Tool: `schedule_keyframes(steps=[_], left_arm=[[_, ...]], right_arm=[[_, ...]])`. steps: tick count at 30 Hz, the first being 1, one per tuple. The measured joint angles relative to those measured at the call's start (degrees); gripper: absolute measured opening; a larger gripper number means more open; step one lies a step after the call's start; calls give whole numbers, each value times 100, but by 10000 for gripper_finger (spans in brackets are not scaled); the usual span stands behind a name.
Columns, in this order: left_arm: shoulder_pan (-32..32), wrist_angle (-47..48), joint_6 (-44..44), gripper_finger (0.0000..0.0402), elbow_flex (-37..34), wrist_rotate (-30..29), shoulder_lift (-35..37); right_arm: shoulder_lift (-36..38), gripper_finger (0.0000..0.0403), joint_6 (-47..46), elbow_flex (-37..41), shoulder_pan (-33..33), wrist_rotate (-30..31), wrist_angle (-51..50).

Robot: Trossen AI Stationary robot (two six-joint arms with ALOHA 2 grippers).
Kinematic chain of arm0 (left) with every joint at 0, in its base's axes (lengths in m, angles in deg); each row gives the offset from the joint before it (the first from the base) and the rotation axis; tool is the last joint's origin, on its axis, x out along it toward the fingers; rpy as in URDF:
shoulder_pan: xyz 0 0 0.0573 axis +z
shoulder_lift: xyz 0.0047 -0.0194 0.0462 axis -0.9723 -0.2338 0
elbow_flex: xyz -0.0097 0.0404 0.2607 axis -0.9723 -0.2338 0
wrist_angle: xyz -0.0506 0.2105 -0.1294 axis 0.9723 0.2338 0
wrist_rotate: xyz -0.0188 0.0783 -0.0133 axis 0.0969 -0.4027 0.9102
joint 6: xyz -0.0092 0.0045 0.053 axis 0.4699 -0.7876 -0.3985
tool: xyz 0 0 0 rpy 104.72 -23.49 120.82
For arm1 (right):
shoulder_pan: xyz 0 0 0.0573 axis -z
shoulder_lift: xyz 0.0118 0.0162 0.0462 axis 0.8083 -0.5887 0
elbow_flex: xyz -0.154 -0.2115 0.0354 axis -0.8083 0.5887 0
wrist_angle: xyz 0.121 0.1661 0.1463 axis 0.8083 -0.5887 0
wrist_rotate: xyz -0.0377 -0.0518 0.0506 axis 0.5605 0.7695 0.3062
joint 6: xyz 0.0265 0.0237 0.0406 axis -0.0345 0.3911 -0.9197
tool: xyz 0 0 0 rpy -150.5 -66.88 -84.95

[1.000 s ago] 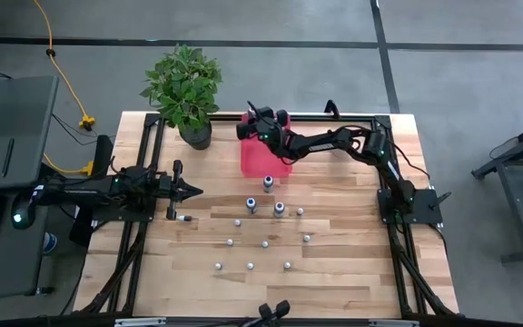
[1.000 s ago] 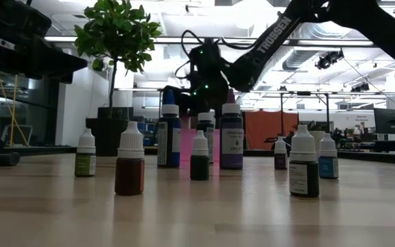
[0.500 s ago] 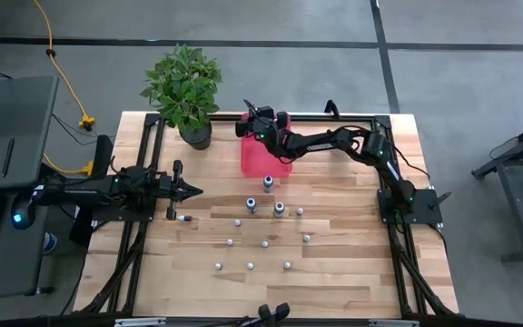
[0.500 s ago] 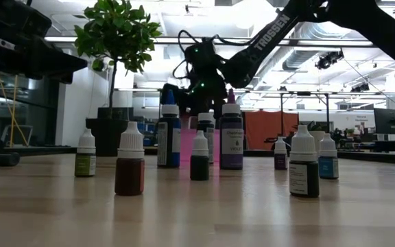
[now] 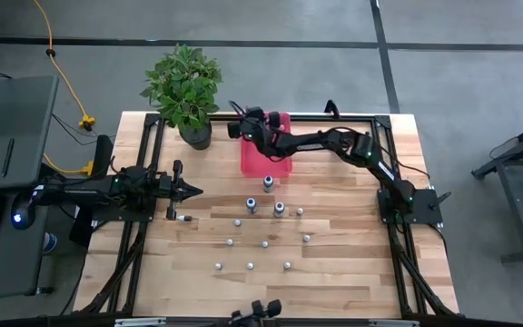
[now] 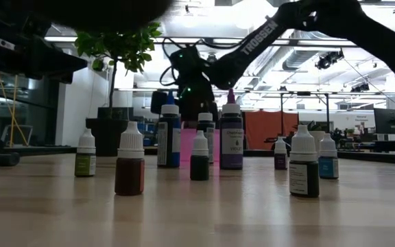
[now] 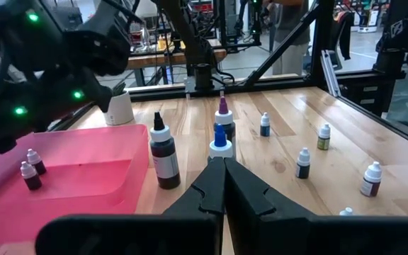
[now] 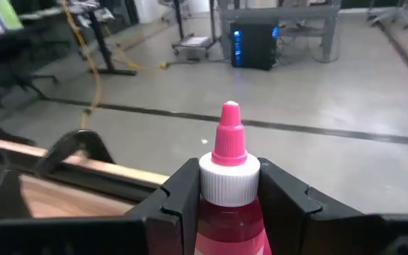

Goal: Pick & Place food coloring
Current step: Put the pink food coloring bottle into the pink bin

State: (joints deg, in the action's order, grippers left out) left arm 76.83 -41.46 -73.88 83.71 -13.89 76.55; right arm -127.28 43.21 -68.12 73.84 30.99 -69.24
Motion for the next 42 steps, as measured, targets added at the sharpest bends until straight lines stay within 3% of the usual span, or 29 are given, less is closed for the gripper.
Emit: schedule_keyframes(steps=[16, 38, 42], left_arm=[[1, 0, -2, 0, 0, 0, 0], [-1, 0, 0, 0, 0, 0, 0], [0, 0, 0, 0, 0, 0, 1]], right_arm=[[-10, 115, -780, -78, 108, 47, -744], [145, 120, -739, -82, 109, 111, -680], [153, 121, -914, -82, 140, -369, -726]])
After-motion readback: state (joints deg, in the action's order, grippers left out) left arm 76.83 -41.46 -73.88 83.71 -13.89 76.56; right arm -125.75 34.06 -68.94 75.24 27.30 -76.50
